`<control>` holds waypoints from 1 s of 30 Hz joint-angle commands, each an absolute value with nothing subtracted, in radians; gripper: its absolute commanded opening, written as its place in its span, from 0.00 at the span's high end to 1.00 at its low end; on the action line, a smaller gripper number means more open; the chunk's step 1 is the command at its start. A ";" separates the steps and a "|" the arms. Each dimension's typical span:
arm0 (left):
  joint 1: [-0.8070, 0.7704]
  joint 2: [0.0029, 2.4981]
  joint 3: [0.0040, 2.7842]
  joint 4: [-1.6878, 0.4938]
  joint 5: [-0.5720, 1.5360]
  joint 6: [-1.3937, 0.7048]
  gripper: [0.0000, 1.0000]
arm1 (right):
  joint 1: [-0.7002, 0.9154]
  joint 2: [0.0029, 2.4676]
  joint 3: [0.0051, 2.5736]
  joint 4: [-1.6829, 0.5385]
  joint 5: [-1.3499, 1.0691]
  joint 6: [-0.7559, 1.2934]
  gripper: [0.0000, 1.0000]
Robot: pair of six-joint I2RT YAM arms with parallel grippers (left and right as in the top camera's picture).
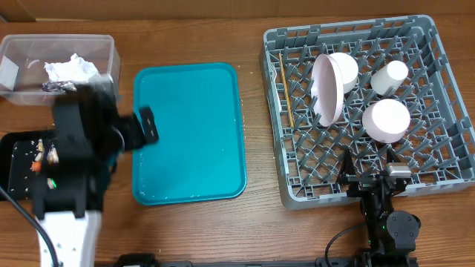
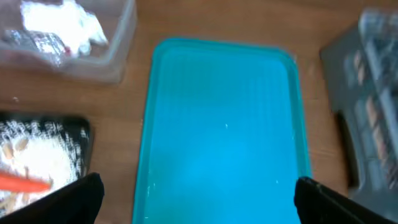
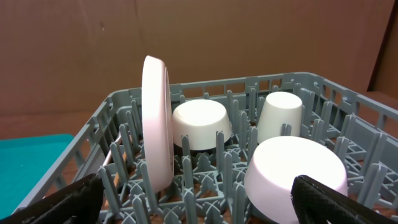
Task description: Sort waste into correct bins and load items into the dishwasher rack
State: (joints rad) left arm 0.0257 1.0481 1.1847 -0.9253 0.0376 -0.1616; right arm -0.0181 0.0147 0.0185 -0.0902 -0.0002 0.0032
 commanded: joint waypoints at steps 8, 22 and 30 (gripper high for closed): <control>0.020 0.731 0.469 -0.226 0.143 -0.007 0.00 | -0.015 0.003 0.008 -0.084 -0.002 -0.001 0.00; 0.020 0.289 0.004 0.110 0.126 -0.014 0.00 | -0.015 0.003 0.008 -0.084 -0.001 0.000 0.00; 0.021 0.136 0.005 -0.066 0.075 -0.014 0.00 | -0.015 0.003 0.008 -0.084 -0.001 -0.001 0.00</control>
State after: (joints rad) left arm 0.0257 0.1795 0.0109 -0.0311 0.1074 -0.0254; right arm -0.0181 0.0139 0.0185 -0.0898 -0.0002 0.0032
